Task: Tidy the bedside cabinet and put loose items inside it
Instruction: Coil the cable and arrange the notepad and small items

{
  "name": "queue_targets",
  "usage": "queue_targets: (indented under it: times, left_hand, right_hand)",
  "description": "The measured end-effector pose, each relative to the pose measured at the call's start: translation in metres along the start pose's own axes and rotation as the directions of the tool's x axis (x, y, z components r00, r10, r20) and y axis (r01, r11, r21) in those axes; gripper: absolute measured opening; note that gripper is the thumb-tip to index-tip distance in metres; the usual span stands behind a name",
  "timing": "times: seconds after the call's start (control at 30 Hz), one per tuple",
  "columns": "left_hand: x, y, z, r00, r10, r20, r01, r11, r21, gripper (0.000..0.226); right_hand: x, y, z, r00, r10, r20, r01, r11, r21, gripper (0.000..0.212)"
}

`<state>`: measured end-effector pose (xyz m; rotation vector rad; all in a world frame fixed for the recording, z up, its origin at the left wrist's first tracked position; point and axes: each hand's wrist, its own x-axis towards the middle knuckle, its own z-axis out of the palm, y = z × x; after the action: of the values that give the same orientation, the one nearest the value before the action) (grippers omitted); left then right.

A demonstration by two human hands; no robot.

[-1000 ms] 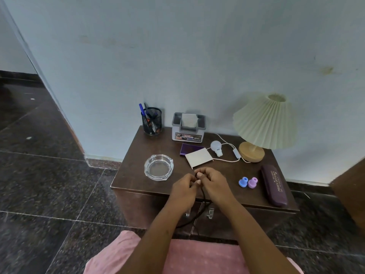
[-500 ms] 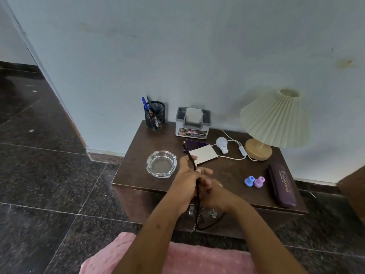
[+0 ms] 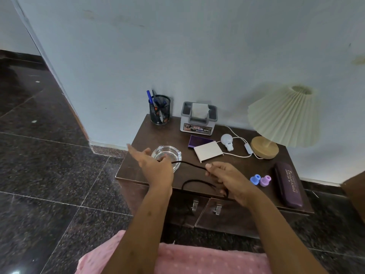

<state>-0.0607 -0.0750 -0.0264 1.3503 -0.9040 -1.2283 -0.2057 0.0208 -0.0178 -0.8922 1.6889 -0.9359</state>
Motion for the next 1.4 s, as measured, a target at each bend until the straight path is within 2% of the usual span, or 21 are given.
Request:
queue_targets:
  times: [0.07, 0.13, 0.2, 0.23, 0.27, 0.33, 0.37, 0.4, 0.47, 0.53, 0.6, 0.67, 0.73, 0.8, 0.9, 1.0, 1.1, 1.17, 1.2, 1.33, 1.4]
  left_hand:
    - [-0.001, 0.001, -0.001, 0.993, 0.119, -0.016, -0.117, 0.986, 0.121, 0.087]
    - [0.001, 0.001, -0.004, 0.97, 0.24, 0.032, -0.24, 0.935, 0.262, 0.059]
    - [0.002, -0.001, -0.007, 0.931, 0.276, 0.239, -0.357, 0.825, 0.439, 0.029]
    - [0.0, -0.002, -0.007, 0.902, 0.215, 0.376, -0.389, 0.781, 0.489, 0.019]
    - [-0.003, -0.004, -0.006, 0.856, 0.089, 0.51, -0.382, 0.774, 0.505, 0.022]
    - [-0.014, -0.006, -0.005, 0.673, -0.223, 0.706, -0.257, 0.824, 0.505, 0.035]
    - [-0.021, -0.005, -0.004, 0.566, -0.316, 0.762, -0.206, 0.84, 0.501, 0.035]
    - [-0.027, -0.006, -0.002, 0.473, -0.349, 0.809, -0.192, 0.855, 0.482, 0.035]
    - [-0.035, -0.006, 0.003, 0.349, -0.351, 0.869, -0.098, 0.908, 0.407, 0.035]
    - [-0.042, -0.003, 0.007, 0.254, -0.336, 0.907, 0.107, 0.942, 0.319, 0.03]
    - [-0.046, 0.002, 0.01, 0.21, -0.274, 0.939, 0.32, 0.926, 0.199, 0.021]
    - [-0.046, 0.007, 0.013, 0.278, -0.195, 0.941, 0.506, 0.862, 0.03, 0.019]
    - [-0.04, 0.012, 0.014, 0.439, -0.148, 0.886, 0.606, 0.777, -0.171, 0.022]
    - [-0.032, 0.015, 0.013, 0.611, -0.114, 0.783, 0.574, 0.744, -0.34, 0.023]
    - [-0.022, 0.015, 0.01, 0.746, -0.105, 0.658, 0.52, 0.709, -0.476, 0.022]
    - [-0.017, 0.009, 0.009, 0.838, -0.078, 0.541, 0.336, 0.853, -0.399, 0.035]
    - [-0.01, 0.002, 0.007, 0.903, 0.011, 0.429, 0.05, 0.99, -0.131, 0.051]
    - [-0.007, -0.001, 0.004, 0.892, 0.091, 0.442, -0.16, 0.98, 0.122, 0.05]
    - [-0.007, -0.002, 0.003, 0.869, 0.08, 0.489, -0.214, 0.95, 0.226, 0.044]
    - [-0.029, -0.004, 0.008, 0.66, -0.26, 0.704, -0.068, 0.913, 0.402, 0.027]
    - [-0.039, -0.003, 0.012, 0.57, -0.344, 0.746, 0.06, 0.923, 0.38, 0.028]
  right_hand:
    - [0.003, 0.002, -0.005, 0.98, -0.094, -0.175, 0.068, 0.986, -0.15, 0.032]
    - [0.006, 0.004, -0.012, 0.936, -0.188, -0.297, 0.122, 0.966, -0.229, 0.031]
    - [0.007, 0.007, -0.019, 0.903, -0.236, -0.358, 0.174, 0.965, -0.196, 0.03]
    - [0.008, 0.009, -0.022, 0.887, -0.245, -0.392, 0.195, 0.967, -0.163, 0.03]
    - [0.008, 0.011, -0.026, 0.863, -0.251, -0.438, 0.21, 0.968, -0.14, 0.03]
    - [0.009, 0.013, -0.033, 0.794, -0.247, -0.555, 0.227, 0.968, -0.107, 0.03]
    - [0.01, 0.014, -0.037, 0.758, -0.238, -0.607, 0.232, 0.969, -0.089, 0.03]
    - [0.01, 0.015, -0.04, 0.728, -0.229, -0.647, 0.237, 0.968, -0.077, 0.03]
    - [0.011, 0.017, -0.043, 0.685, -0.226, -0.693, 0.235, 0.968, -0.084, 0.029]
    - [0.012, 0.019, -0.042, 0.662, -0.262, -0.702, 0.205, 0.965, -0.166, 0.027]
    - [0.012, 0.018, -0.035, 0.7, -0.333, -0.631, 0.175, 0.938, -0.301, 0.023]
    - [0.013, 0.017, -0.024, 0.819, -0.392, -0.418, 0.165, 0.86, -0.484, 0.018]
    - [0.013, 0.016, -0.008, 0.915, -0.383, -0.128, 0.239, 0.769, -0.593, 0.014]
    - [0.011, 0.012, 0.008, 0.939, -0.34, 0.059, 0.308, 0.749, -0.586, 0.017]
    - [0.009, 0.006, 0.026, 0.935, -0.31, 0.172, 0.352, 0.761, -0.545, 0.031]
    - [0.006, -0.001, 0.033, 0.929, -0.283, 0.24, 0.371, 0.74, -0.561, 0.023]
    - [0.001, -0.006, 0.027, 0.911, -0.309, 0.275, 0.413, 0.695, -0.589, 0.027]
    - [-0.003, -0.009, 0.017, 0.894, -0.373, 0.249, 0.444, 0.659, -0.608, 0.029]
    - [-0.004, -0.01, 0.011, 0.884, -0.42, 0.203, 0.449, 0.648, -0.615, 0.028]
    - [-0.006, -0.008, -0.015, 0.816, -0.575, -0.064, 0.438, 0.686, -0.581, 0.015]
    - [-0.005, -0.004, -0.023, 0.79, -0.579, -0.201, 0.421, 0.752, -0.507, 0.01]
